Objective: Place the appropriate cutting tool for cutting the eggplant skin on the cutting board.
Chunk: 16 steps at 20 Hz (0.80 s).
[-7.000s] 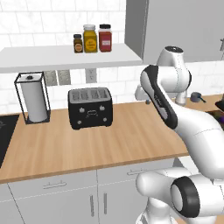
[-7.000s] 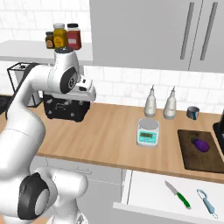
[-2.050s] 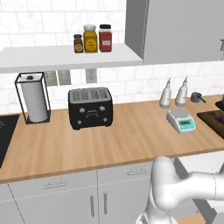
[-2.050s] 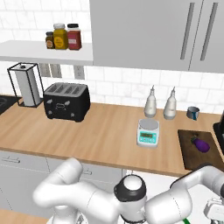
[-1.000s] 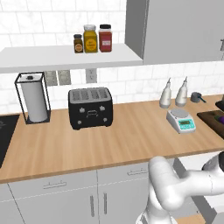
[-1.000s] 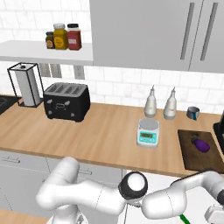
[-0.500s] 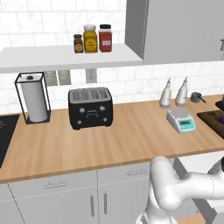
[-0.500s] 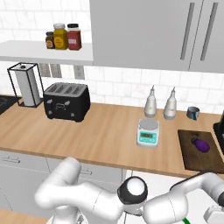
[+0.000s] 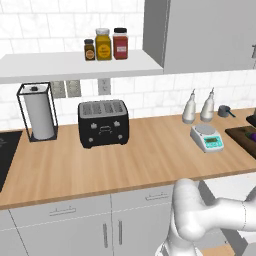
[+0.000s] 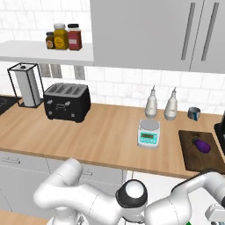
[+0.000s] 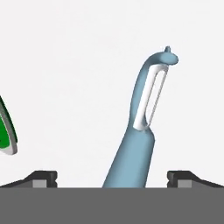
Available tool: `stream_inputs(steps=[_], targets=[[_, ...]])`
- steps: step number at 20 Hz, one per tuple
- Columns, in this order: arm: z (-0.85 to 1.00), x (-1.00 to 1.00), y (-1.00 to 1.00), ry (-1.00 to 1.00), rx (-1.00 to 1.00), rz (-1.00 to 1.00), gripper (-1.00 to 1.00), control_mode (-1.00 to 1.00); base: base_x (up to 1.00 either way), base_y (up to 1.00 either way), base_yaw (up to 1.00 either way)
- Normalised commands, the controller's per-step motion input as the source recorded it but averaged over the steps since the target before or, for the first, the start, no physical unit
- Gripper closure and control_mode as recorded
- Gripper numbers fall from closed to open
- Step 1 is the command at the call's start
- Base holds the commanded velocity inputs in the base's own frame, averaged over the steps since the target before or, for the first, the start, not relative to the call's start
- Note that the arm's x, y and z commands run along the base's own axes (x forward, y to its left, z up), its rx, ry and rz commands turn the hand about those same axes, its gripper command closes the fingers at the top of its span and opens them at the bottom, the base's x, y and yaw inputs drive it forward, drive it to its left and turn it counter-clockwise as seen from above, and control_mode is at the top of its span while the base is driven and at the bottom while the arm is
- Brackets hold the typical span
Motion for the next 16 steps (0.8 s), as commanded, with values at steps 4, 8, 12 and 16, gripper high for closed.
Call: stream_inputs(steps=[4, 8, 12, 16], targets=[[0.38, 0.49, -0.08, -0.19, -0.05, -0.01, -1.00, -1.00, 0.00, 0.00, 0.00], [0.04, 0.32, -0.01, -0.05, -0.01, 0.00, -1.00, -1.00, 0.00, 0.00, 0.00], [0.00, 0.00, -0.03, 0.00, 0.00, 0.00, -1.00, -1.00, 0.00, 0.00, 0.00], [0.00, 0.00, 0.00, 0.00, 0.00, 0.00, -1.00, -1.00, 0.00, 0.00, 0.00]])
